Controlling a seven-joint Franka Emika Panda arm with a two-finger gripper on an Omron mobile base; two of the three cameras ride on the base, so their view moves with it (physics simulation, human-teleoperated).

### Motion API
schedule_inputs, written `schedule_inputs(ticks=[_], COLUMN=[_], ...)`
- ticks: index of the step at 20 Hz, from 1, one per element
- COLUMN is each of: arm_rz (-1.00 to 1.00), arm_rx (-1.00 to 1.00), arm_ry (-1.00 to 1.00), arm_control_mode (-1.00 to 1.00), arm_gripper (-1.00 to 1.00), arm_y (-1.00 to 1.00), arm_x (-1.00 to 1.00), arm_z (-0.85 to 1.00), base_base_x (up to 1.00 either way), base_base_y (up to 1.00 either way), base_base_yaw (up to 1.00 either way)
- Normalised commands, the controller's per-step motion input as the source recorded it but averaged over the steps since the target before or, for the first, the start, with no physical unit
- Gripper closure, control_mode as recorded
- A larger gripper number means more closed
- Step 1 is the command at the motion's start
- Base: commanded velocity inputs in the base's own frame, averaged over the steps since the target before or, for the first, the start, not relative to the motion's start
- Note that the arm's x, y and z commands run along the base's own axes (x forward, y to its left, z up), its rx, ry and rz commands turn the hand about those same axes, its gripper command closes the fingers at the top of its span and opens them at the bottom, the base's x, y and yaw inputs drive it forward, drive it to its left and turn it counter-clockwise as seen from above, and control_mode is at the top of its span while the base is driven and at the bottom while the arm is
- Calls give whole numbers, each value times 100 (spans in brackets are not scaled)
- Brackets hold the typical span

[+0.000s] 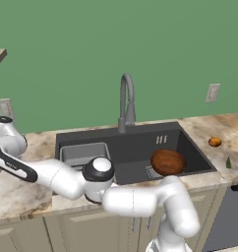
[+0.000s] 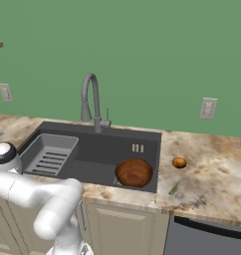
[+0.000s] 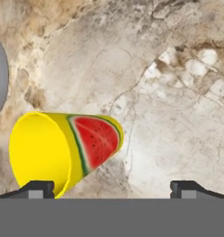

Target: Remove the mango and lemon wedge from the sink. Then move the bowl and cup from the counter to the sink for washing.

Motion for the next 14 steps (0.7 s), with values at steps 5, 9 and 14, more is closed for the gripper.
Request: schedule_inputs(ticks=[5, 9, 14], arm_rz=[0, -1, -1], arm_rx=[-11, -12, -8], arm_ry=[11, 11, 6], arm_control_mode=[-100, -100, -100], arm_gripper=[-100, -100, -100], arm_y=[17, 19, 22], arm_x=[20, 20, 21], arm_z=[15, 15, 19], base_base_x=[0, 0, 0], base_base_y=[0, 0, 0], base_base_yaw=[0, 0, 0])
